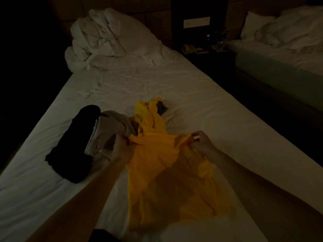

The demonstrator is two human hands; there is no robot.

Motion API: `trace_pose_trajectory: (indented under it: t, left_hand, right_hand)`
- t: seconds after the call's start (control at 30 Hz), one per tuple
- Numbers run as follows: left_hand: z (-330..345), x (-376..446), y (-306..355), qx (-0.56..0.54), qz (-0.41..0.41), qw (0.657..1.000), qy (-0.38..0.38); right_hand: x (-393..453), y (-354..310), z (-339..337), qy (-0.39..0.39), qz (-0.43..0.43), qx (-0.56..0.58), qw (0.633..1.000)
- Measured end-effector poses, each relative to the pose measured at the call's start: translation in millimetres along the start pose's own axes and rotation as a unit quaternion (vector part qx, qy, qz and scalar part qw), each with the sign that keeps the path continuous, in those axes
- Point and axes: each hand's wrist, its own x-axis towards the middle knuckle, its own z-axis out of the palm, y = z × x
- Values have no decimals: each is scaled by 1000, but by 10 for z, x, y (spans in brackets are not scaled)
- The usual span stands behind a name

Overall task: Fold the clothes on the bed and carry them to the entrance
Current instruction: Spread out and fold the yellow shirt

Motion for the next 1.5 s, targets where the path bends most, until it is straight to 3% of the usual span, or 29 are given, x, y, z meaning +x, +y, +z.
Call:
trace_pose_trajectory:
  t: [0.1,0.3,0.5,0.7,1.13,1.5]
  left_hand:
    - [-170,-197,169,-108,-38,992,-42]
    - [-557,-711,436,-217,-143,965,-43]
    - [-994,-1343,615,-314,-139,938,-46]
    - [-1451,-1981,799,-303,-115,946,-21]
    - [-2159,-3174,1224,-291,-10,957,-8]
    - [-3513,-3855,654,-257,55,964,-30]
  right_hand:
    - [-187,-198,-92,-34,33,95,994]
    - [-842,-624,-382,-49,-9,108,993]
    - [-1772,-970,-639,-56,-105,128,985]
    - [-2633,-1255,-828,-19,-194,140,971]
    - [-3866,-1605,-1050,-53,-231,195,952]
    - [-4457,-1701,-395,-279,-243,176,912]
